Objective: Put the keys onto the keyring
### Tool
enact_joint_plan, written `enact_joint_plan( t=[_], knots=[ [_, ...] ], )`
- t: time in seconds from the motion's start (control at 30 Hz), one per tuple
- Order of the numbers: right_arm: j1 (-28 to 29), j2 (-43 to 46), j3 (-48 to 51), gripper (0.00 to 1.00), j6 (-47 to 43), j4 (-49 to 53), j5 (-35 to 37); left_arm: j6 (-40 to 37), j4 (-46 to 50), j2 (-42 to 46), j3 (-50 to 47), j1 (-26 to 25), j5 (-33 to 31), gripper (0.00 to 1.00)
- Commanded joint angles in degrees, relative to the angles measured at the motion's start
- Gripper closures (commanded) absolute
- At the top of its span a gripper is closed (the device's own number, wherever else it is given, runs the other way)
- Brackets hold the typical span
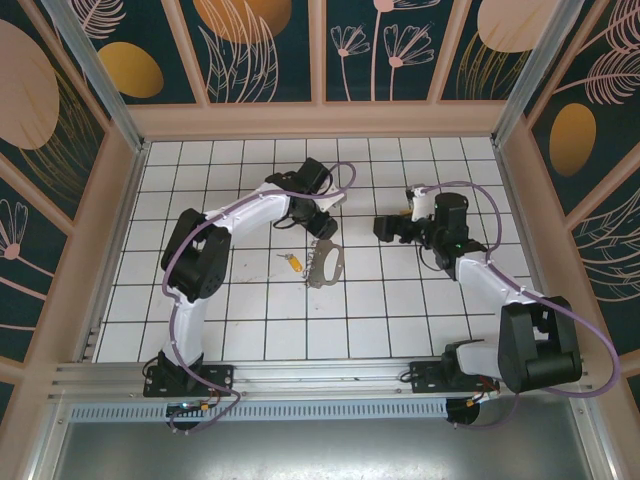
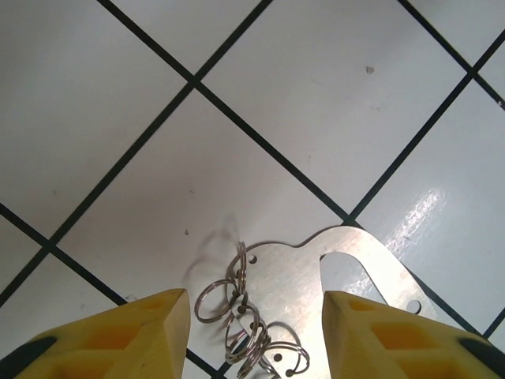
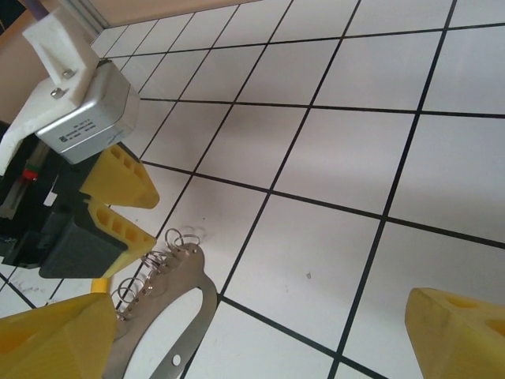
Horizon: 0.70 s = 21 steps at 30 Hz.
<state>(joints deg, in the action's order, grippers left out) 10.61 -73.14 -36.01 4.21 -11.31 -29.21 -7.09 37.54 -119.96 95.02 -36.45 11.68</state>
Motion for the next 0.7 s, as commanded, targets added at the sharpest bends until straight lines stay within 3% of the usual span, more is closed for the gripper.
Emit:
enact_joint_plan(
  t=[0.0, 0.67],
  knots=[
    [-0.9, 0.8, 0.9, 0.05, 0.8, -3.4, -1.7, -1.4, 4.0, -2.8, 3.0, -1.0, -0.9, 0.55],
    [-4.4, 2.3, 1.6, 0.04, 0.3, -4.0, -4.4, -0.8, 7.2, -10.3, 9.9, -1.9, -6.0, 0.73]
  ],
)
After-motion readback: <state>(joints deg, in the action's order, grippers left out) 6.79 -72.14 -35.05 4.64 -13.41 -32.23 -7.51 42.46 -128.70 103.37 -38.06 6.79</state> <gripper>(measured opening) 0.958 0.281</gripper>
